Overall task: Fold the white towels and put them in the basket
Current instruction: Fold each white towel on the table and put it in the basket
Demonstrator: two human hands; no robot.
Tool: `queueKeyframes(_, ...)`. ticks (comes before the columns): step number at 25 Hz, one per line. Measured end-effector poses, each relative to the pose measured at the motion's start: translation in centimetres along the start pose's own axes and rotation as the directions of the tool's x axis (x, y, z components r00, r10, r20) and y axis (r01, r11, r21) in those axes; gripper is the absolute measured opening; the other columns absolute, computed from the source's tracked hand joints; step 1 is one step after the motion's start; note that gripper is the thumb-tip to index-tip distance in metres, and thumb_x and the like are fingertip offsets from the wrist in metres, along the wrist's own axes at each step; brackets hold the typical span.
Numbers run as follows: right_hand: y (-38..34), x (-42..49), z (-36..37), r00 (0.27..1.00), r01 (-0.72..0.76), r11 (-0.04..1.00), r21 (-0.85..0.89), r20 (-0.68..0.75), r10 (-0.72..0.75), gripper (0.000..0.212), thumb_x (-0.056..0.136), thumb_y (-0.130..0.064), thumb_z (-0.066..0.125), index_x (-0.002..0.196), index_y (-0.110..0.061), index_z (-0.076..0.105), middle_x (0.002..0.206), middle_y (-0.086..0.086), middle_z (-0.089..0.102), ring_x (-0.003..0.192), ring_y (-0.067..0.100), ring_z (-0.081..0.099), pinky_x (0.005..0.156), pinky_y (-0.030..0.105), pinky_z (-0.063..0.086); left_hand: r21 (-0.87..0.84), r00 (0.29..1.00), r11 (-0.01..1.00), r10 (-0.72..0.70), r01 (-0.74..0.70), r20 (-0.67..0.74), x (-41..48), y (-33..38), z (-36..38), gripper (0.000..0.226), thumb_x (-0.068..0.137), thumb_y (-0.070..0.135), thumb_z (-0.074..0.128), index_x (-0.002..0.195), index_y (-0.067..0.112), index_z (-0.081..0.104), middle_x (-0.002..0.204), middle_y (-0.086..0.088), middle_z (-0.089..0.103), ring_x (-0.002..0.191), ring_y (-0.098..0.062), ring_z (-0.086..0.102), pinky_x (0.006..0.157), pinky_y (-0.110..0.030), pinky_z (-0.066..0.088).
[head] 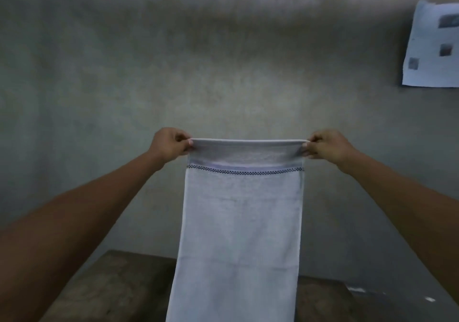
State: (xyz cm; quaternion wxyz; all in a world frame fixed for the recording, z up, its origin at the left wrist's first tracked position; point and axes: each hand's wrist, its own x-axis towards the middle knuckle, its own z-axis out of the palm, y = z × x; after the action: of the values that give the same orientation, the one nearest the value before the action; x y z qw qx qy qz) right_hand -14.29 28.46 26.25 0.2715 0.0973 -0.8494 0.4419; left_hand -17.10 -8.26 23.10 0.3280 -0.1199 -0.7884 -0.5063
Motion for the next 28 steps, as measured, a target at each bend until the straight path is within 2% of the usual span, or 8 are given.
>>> queueKeyframes(5, -4.4, 1.9, -3.8, 0.946, 0.202, 0.966, 0.159, -0.285, -0.151, 0.013, 0.085, -0.007, 0.065, 0.075, -0.015, 0.061, 0.087, 0.014, 0.064, 0.081, 0.024, 0.064, 0.080, 0.034, 0.056, -0.126, 0.964, 0.967, 0.200, -0.223, -0.173, 2.4, 8.0, -2.4, 0.016, 0.087, 0.003, 0.062, 0.102, 0.001, 0.067, 0.088, -0.011, 0.066, 0.071, -0.015, 0.063, 0.073, -0.021, 0.058)
queueKeyframes(9, -5.2, -1.4, -4.7, 0.984, 0.138, 0.989, 0.048, -0.118, -0.131, 0.003, 0.090, -0.008, 0.059, 0.088, -0.006, 0.061, 0.071, 0.007, 0.063, 0.055, 0.007, 0.063, 0.060, 0.021, 0.050, 0.020, 0.967, 0.970, 0.244, -0.243, -0.073, -0.9, 8.9, -3.7, 0.007, 0.090, 0.008, 0.059, 0.091, 0.007, 0.067, 0.073, -0.007, 0.063, 0.057, -0.002, 0.060, 0.056, -0.008, 0.049)
queueKeyframes(11, -3.9, -3.4, -5.3, 0.983, -0.008, 0.998, -0.063, 0.185, 0.020, 0.008, 0.090, -0.010, 0.058, 0.082, -0.007, 0.060, 0.066, 0.007, 0.062, 0.054, 0.010, 0.062, 0.059, 0.024, 0.045, 0.138, 0.983, 0.978, 0.142, -0.157, 0.114, -3.1, 7.3, -4.4, 0.010, 0.089, 0.012, 0.060, 0.081, 0.011, 0.065, 0.071, -0.004, 0.060, 0.059, -0.005, 0.055, 0.057, -0.012, 0.045)
queueKeyframes(13, -1.9, -5.4, -5.6, 0.859, -0.151, 0.978, -0.142, 0.471, 0.201, 0.011, 0.089, -0.009, 0.058, 0.079, -0.007, 0.060, 0.063, 0.008, 0.059, 0.056, 0.014, 0.056, 0.059, 0.025, 0.044, 0.137, 0.934, 0.991, -0.049, 0.000, 0.353, -5.3, 5.3, -5.0, 0.014, 0.088, 0.012, 0.060, 0.075, 0.012, 0.063, 0.072, -0.005, 0.058, 0.067, -0.012, 0.053, 0.068, -0.021, 0.045)
queueKeyframes(15, 0.3, -7.0, -4.9, 0.738, -0.243, 0.953, -0.180, 0.603, 0.302, 0.010, 0.088, -0.009, 0.058, 0.080, -0.007, 0.061, 0.063, 0.008, 0.055, 0.053, 0.013, 0.052, 0.054, 0.022, 0.045, 0.042, 0.826, 0.982, -0.176, 0.182, 0.536, -7.6, 3.3, -4.8, 0.017, 0.090, 0.008, 0.056, 0.073, 0.009, 0.059, 0.067, -0.004, 0.052, 0.062, -0.011, 0.048, 0.065, -0.018, 0.048)
queueKeyframes(18, 3.7, -8.8, -2.3, 0.706, -0.279, 0.937, -0.209, 0.616, 0.348, 0.009, 0.089, -0.010, 0.059, 0.080, -0.010, 0.061, 0.063, 0.004, 0.057, 0.051, 0.010, 0.052, 0.050, 0.020, 0.042, 0.044, 0.766, 0.955, -0.262, 0.293, 0.587, -10.8, -0.3, -3.3, 0.024, 0.093, 0.007, 0.052, 0.070, 0.009, 0.056, 0.055, 0.002, 0.047, 0.052, -0.007, 0.044, 0.061, -0.015, 0.051)
queueKeyframes(24, 16.5, -19.0, 9.3, 0.742, -0.211, 0.908, -0.362, 0.545, 0.390, 0.014, 0.087, -0.007, 0.063, 0.073, -0.009, 0.063, 0.066, 0.006, 0.061, 0.056, 0.012, 0.056, 0.048, 0.015, 0.046, 0.326, 0.829, 0.908, -0.385, 0.263, 0.406, -23.9, -15.5, 5.4, 0.014, 0.086, 0.015, 0.066, 0.072, 0.012, 0.065, 0.063, 0.004, 0.059, 0.054, 0.005, 0.052, 0.057, -0.017, 0.040)
queueKeyframes(28, 24.4, -23.8, 14.4, 0.787, -0.324, 0.906, -0.273, 0.454, 0.418, 0.029, 0.087, -0.001, 0.061, 0.063, -0.017, 0.058, 0.066, 0.003, 0.060, 0.065, 0.018, 0.055, 0.064, 0.029, 0.046, 0.356, 0.792, 0.845, -0.513, 0.399, 0.330, -29.0, -23.0, 9.1, 0.013, 0.086, 0.014, 0.065, 0.084, 0.002, 0.069, 0.081, -0.006, 0.065, 0.079, -0.017, 0.058, 0.068, -0.024, 0.041)
